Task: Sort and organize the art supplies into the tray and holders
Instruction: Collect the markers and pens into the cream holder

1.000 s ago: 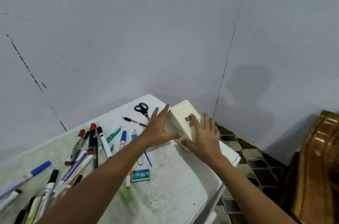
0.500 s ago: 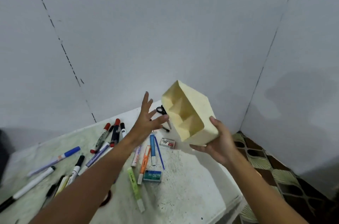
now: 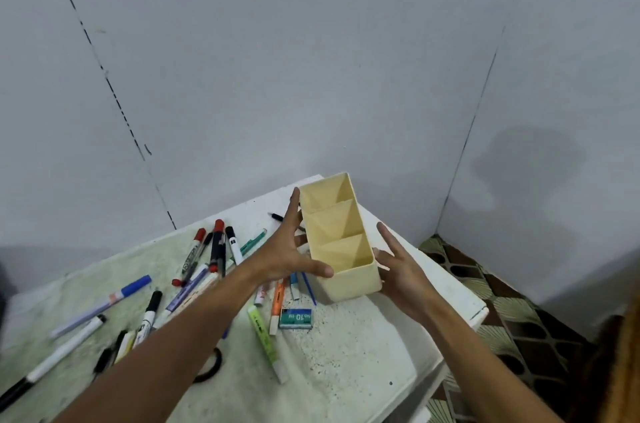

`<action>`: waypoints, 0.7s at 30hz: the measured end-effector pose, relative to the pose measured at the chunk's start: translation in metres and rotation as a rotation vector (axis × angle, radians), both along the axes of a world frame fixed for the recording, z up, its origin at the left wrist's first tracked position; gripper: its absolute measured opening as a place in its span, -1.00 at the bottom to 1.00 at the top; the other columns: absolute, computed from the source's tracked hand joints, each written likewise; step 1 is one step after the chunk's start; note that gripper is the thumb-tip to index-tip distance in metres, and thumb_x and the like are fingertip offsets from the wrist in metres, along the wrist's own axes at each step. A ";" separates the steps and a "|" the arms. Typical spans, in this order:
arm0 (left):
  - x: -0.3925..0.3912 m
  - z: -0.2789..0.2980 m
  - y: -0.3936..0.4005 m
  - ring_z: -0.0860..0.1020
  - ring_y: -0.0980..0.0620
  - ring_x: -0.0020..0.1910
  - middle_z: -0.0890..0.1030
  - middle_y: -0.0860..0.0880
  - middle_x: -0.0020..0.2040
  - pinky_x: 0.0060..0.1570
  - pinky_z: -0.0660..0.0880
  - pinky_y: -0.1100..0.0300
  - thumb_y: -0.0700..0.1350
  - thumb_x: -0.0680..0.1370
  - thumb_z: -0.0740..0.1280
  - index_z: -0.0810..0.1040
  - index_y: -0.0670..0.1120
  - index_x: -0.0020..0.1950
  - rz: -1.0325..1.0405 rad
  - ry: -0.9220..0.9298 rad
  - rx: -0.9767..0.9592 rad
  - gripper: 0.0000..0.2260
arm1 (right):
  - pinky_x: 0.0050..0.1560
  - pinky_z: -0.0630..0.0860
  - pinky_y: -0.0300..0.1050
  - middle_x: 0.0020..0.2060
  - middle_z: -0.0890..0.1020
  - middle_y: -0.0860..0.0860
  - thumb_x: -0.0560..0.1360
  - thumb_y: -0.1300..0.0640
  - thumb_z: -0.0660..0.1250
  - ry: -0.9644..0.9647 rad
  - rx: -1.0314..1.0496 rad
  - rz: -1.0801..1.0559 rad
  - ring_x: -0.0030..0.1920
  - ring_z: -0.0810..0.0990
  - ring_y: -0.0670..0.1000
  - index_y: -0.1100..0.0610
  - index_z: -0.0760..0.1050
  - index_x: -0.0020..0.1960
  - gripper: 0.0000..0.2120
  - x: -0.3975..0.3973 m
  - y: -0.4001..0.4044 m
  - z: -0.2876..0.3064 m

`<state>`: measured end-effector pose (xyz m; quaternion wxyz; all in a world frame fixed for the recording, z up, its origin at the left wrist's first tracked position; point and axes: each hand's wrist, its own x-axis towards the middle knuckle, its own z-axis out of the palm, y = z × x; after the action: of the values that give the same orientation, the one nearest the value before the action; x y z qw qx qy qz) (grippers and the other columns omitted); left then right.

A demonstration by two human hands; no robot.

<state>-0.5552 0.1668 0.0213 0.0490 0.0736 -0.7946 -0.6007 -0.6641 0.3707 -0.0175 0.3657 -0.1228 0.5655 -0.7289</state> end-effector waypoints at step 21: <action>-0.051 -0.017 0.031 0.23 0.01 0.47 0.05 0.14 0.54 0.35 0.37 -0.11 -0.07 0.24 0.64 -0.30 0.29 0.48 -0.226 -0.056 -0.255 0.23 | 0.03 0.56 -0.09 0.18 0.59 -0.05 0.63 -0.03 0.14 0.338 0.311 -0.203 0.15 0.56 -0.05 0.10 0.45 0.35 -0.63 -0.011 0.027 -0.006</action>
<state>-0.6061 0.1980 0.0043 -0.0319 -0.0062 -0.8686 -0.4945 -0.6752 0.3981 -0.0239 0.2055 -0.1279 0.7334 -0.6352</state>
